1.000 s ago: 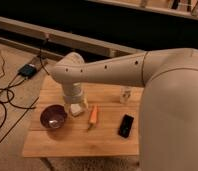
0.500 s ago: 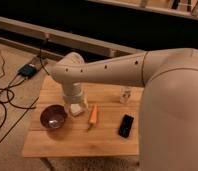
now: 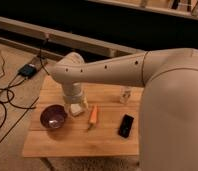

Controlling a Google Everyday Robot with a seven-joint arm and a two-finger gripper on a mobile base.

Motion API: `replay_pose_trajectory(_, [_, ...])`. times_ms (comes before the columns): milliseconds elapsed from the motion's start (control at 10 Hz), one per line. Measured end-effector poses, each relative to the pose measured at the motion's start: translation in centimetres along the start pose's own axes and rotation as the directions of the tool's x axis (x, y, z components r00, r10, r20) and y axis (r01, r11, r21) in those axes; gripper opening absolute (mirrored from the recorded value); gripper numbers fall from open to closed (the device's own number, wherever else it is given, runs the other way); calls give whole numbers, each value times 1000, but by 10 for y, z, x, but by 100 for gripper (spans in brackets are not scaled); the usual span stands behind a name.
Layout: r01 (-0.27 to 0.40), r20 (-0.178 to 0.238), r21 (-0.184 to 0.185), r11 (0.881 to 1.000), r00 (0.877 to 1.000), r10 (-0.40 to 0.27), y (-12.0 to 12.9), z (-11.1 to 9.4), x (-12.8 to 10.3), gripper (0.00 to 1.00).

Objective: Place the eraser in the ceramic cup

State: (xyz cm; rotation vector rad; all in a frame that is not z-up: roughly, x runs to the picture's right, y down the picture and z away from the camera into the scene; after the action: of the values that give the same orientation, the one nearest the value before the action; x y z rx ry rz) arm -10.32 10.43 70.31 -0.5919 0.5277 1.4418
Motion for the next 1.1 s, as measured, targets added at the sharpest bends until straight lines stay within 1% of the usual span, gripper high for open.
replay_pose_trajectory(1100, [-5,-1,1,1000,1000,5,-1,-1,-3,65])
